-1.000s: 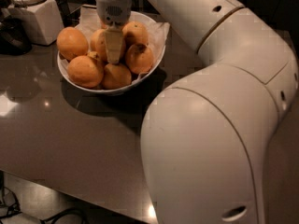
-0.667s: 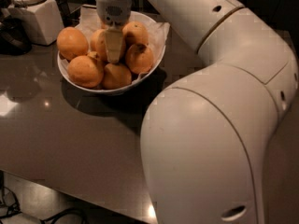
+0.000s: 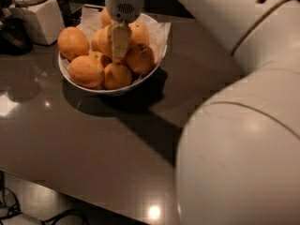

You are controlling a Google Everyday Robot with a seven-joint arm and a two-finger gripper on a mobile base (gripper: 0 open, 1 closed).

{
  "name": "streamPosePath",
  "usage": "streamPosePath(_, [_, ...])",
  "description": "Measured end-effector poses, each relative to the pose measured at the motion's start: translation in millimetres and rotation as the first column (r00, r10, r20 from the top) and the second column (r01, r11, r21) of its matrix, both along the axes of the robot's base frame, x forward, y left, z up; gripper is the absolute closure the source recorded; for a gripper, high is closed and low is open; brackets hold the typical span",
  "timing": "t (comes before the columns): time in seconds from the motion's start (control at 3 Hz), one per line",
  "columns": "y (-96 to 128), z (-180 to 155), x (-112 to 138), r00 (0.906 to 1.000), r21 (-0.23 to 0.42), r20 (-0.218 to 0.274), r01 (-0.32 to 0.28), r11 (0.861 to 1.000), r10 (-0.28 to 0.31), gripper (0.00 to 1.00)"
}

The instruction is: Pick orange from white bowl

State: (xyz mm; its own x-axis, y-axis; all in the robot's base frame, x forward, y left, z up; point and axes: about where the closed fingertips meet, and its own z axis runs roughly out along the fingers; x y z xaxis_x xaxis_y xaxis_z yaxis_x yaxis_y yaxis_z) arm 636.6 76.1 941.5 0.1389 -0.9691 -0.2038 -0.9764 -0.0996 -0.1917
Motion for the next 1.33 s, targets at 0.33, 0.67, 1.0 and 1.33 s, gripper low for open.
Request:
streamPosePath(0.33, [-7, 35, -36, 0.9881, 0.177, 0.139, -0.089, 0.980, 0.065, 1.00])
streamPosePath(0.67, [-6, 38, -46, 0.9886, 0.167, 0.134, -0.092, 0.982, 0.070, 1.00])
streamPosePath(1.0, [-11, 42, -76, 0.9926, 0.204, 0.115, -0.060, 0.977, 0.037, 1.00])
streamPosePath(1.33, [-12, 40, -136, 0.9965, 0.247, 0.080, 0.000, 0.969, -0.020, 1.00])
